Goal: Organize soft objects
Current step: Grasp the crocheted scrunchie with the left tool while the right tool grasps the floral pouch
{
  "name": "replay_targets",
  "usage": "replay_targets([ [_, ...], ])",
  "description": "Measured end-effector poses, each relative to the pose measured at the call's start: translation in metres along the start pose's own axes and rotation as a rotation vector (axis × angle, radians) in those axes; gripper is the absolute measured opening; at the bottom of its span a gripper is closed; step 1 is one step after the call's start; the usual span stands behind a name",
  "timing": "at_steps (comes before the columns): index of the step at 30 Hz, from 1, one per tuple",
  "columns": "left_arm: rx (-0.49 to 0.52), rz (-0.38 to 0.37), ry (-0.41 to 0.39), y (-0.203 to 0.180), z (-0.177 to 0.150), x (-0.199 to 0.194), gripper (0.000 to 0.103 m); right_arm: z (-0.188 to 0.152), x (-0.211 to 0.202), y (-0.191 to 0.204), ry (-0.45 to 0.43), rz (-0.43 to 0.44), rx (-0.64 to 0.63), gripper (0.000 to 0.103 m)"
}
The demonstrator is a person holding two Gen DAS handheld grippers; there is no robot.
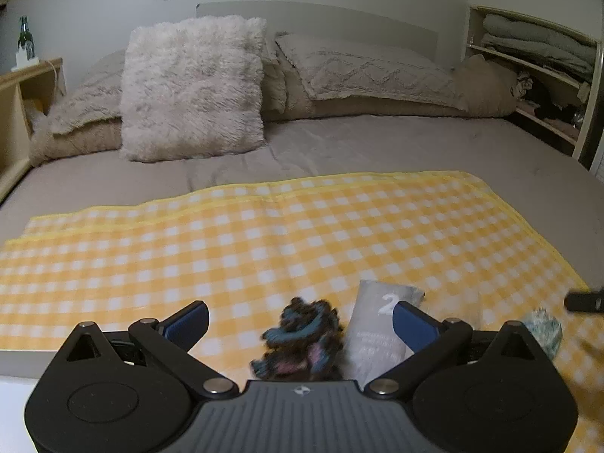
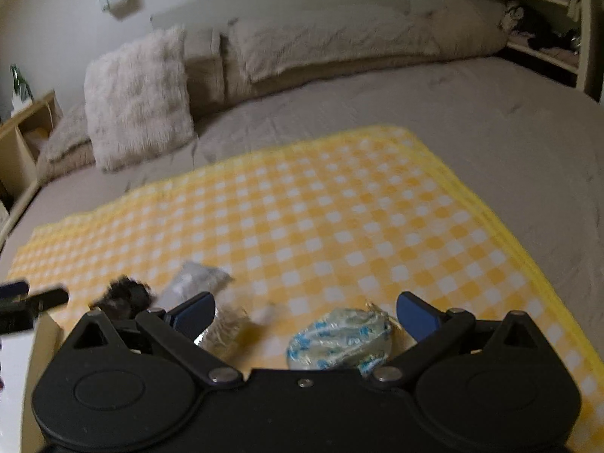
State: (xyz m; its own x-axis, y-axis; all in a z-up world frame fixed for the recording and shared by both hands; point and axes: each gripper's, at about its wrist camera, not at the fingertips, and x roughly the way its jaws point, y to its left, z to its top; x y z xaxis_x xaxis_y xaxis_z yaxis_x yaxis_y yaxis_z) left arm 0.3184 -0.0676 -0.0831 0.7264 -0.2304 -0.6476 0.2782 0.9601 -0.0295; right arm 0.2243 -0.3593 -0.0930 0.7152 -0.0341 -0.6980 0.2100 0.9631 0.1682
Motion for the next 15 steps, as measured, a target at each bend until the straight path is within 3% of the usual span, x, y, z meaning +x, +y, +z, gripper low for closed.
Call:
replay_targets([
  [6,-0.012,-0.017,0.017,-0.011,-0.001,0.038,0.101,-0.006,0.032,-0.014,0.093,-0.061,0.038,0.103],
  [12,0.054,0.041,0.087,-0.011,-0.012,0.073,0.101,-0.013,0.055,-0.015,0.128,-0.09,-0.016,0.103],
  [15,0.029,0.062,0.115,-0.003,-0.013,0.082,0.089,-0.016,0.069,-0.013,0.16,-0.088,-0.037,0.103],
])
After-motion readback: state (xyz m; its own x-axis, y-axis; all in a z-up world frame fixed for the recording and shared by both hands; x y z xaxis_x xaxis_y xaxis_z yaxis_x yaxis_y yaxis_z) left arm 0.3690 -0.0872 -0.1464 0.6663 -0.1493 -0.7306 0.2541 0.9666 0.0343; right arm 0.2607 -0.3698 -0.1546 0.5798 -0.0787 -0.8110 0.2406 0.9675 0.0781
